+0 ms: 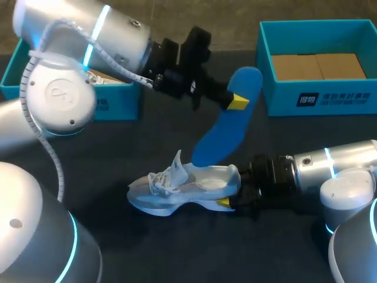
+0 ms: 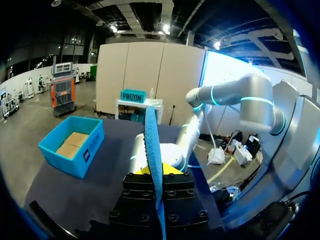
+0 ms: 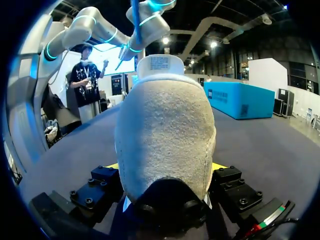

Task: Take the shoe out of the shoebox, open the shoe tongue, remove and reinsert the insole, then place the shoe into the shoebox

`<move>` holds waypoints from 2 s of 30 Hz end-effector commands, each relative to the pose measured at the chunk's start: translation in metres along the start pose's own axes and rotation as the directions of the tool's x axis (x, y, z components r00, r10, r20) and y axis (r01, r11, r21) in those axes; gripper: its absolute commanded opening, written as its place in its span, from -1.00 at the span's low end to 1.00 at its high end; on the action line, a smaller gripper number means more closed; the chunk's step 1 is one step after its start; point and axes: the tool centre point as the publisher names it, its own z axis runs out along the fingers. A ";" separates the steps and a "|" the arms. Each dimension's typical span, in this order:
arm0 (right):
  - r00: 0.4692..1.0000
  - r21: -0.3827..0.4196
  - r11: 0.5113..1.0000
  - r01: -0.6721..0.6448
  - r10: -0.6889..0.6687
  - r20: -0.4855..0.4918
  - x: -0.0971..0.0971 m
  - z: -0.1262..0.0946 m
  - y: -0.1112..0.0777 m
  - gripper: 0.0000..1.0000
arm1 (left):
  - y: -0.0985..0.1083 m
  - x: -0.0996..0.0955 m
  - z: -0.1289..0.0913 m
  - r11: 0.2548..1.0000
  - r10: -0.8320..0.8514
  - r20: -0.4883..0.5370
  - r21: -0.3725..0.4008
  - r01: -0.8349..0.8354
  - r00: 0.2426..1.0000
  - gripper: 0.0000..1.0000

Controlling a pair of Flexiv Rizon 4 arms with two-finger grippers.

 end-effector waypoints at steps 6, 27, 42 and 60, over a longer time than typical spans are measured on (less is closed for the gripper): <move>1.000 0.006 1.000 -0.001 0.001 0.000 0.001 0.001 0.000 -1.00 | -0.022 0.045 -0.045 0.994 0.027 0.004 0.106 -0.027 1.000 -1.00; 1.000 0.006 1.000 -0.001 0.001 0.000 0.001 0.001 0.000 -1.00 | -0.050 0.059 -0.074 0.966 -0.110 0.014 0.236 0.104 0.994 -1.00; 1.000 0.006 1.000 -0.001 0.001 0.000 0.001 0.001 0.000 -1.00 | -0.058 0.080 -0.128 0.961 -0.075 -0.121 0.258 0.104 0.990 -1.00; 1.000 0.006 1.000 -0.001 0.001 0.000 0.001 0.001 0.000 -1.00 | -0.057 0.091 -0.118 0.959 -0.104 -0.140 0.250 0.137 0.985 -1.00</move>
